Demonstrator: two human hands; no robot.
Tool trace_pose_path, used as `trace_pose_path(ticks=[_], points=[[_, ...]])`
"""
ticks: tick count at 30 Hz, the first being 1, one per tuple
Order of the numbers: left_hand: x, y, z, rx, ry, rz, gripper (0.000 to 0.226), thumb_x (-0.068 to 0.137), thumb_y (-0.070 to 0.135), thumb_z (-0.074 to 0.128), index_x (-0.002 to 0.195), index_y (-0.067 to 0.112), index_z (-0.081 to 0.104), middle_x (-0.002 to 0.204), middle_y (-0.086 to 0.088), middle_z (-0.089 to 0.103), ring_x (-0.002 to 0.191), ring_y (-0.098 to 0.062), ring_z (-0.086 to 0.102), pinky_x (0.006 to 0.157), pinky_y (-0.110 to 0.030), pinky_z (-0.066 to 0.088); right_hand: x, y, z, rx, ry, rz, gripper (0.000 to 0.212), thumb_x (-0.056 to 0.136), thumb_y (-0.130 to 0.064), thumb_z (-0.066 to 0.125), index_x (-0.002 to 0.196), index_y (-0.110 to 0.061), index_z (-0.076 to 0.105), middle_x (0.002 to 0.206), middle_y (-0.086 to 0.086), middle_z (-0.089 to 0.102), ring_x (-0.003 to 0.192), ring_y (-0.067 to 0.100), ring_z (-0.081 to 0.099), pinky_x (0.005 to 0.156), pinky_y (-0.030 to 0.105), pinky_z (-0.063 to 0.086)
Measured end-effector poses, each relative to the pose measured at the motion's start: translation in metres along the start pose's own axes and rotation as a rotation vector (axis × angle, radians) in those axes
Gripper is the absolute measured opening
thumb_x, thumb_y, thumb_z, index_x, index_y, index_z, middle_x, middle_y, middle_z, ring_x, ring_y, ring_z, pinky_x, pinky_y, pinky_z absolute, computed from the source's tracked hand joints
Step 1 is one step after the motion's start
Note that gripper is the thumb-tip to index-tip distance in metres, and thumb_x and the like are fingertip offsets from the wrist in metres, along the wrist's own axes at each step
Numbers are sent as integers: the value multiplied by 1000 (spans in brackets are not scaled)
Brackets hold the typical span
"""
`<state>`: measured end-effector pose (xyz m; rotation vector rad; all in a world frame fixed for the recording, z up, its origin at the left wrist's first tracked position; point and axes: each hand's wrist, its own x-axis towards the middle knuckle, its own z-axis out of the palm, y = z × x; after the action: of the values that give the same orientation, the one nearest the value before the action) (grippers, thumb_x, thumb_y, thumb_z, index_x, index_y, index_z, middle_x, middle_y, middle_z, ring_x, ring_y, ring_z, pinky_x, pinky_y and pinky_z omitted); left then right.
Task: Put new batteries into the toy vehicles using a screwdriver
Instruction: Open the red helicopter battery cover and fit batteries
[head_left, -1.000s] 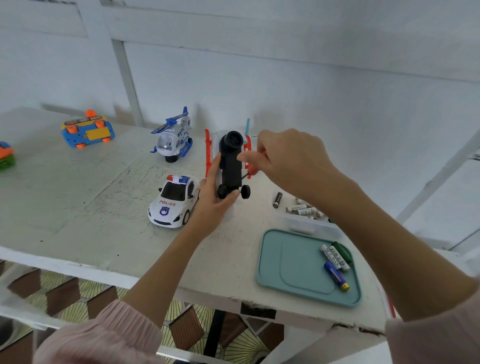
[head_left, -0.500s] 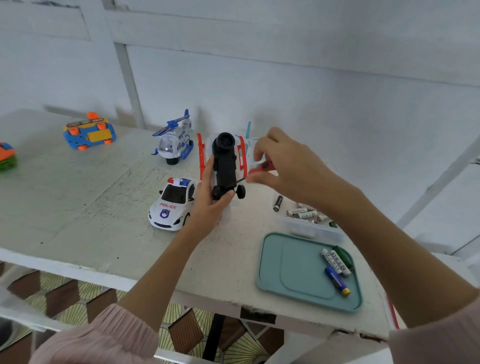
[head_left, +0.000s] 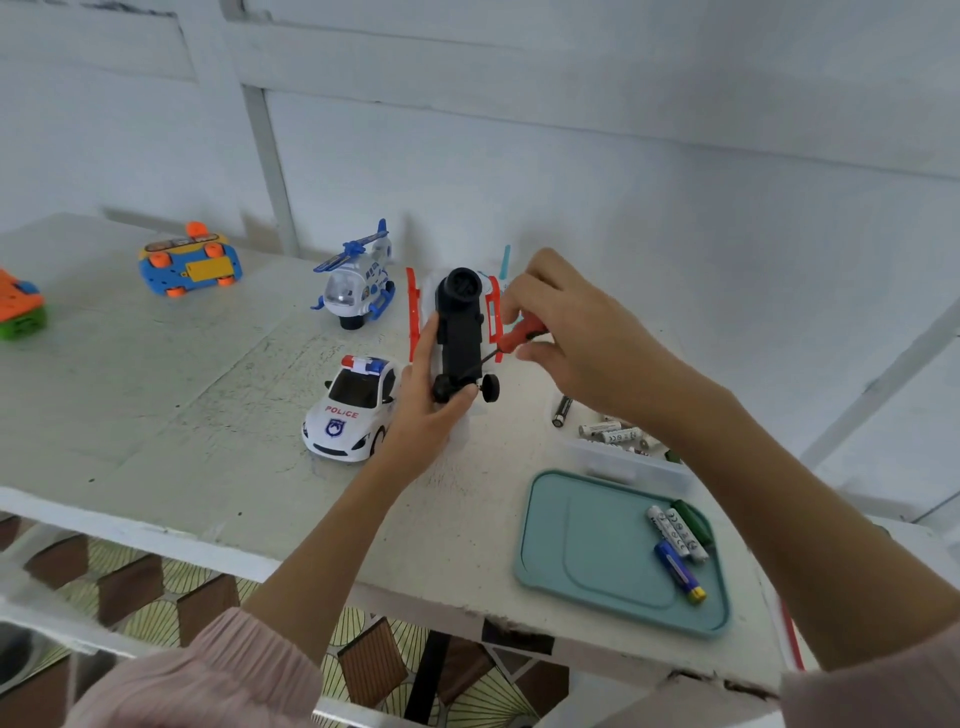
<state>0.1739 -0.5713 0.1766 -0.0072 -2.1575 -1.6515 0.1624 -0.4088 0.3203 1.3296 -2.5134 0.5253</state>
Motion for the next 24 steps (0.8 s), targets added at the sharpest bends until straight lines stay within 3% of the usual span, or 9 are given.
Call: trace_pose_path(ticks=[2,5,9,11,13,16,18,21,24], points=[[1,0,0,-13,-5,2,75,82,35,56,133,68,12,123,4,48,109,-28,54,94,-33,44,0,1,0,-70,9,39,11,89,-19,59,89,-13,50,96,-1,45,77,22,56,67,39,50],[0,0,0,-61,-6,6,74,82,29,56,136,60,15,117,18,49,107,-32,54,94,-35,45,0,1,-4,-250,-66,167,32,89,-49,48,87,-18,42,90,-5,47,77,16,46,66,30,40],[0,1,0,-94,11,-5,73,83,29,56,132,63,16,117,16,48,107,-35,53,88,-28,46,-4,-1,-3,-99,-39,78,23,89,-28,58,103,-15,46,106,-3,40,81,16,49,71,32,49],[-1,0,-1,-84,8,1,74,82,31,57,133,64,16,121,9,50,107,-34,54,89,-31,46,-3,-1,-3,-191,-42,131,22,92,-37,50,89,-15,47,90,-4,42,73,16,45,60,28,44],[-2,1,-1,-56,2,0,74,82,31,56,133,65,14,118,16,48,107,-31,55,90,-30,46,-2,0,-3,-331,-60,229,39,92,-51,42,74,-17,42,72,-5,42,68,16,43,51,23,31],[-2,0,-1,-22,5,-6,75,82,35,56,133,68,12,121,15,46,109,-27,55,96,-36,45,-5,4,-1,-245,-67,215,40,87,-53,50,102,-16,52,95,-1,54,77,16,52,65,28,44],[-2,0,-2,-17,0,-3,75,82,37,57,132,70,12,127,15,46,112,-26,53,101,-44,43,-8,4,0,-136,-61,157,42,84,-44,60,111,-14,47,109,-1,47,81,15,50,73,30,46],[-1,1,-1,-19,-11,1,74,83,32,56,132,67,13,130,5,49,106,-29,54,99,-44,44,-8,3,2,-172,-19,147,27,89,-41,54,86,-15,47,82,-5,45,72,16,48,58,26,38],[-1,3,-1,-35,-19,-9,75,84,26,56,136,60,14,117,35,45,106,-22,52,95,-36,45,-8,9,5,-259,-80,164,34,90,-48,47,84,-17,56,67,-6,47,69,16,49,51,21,29]])
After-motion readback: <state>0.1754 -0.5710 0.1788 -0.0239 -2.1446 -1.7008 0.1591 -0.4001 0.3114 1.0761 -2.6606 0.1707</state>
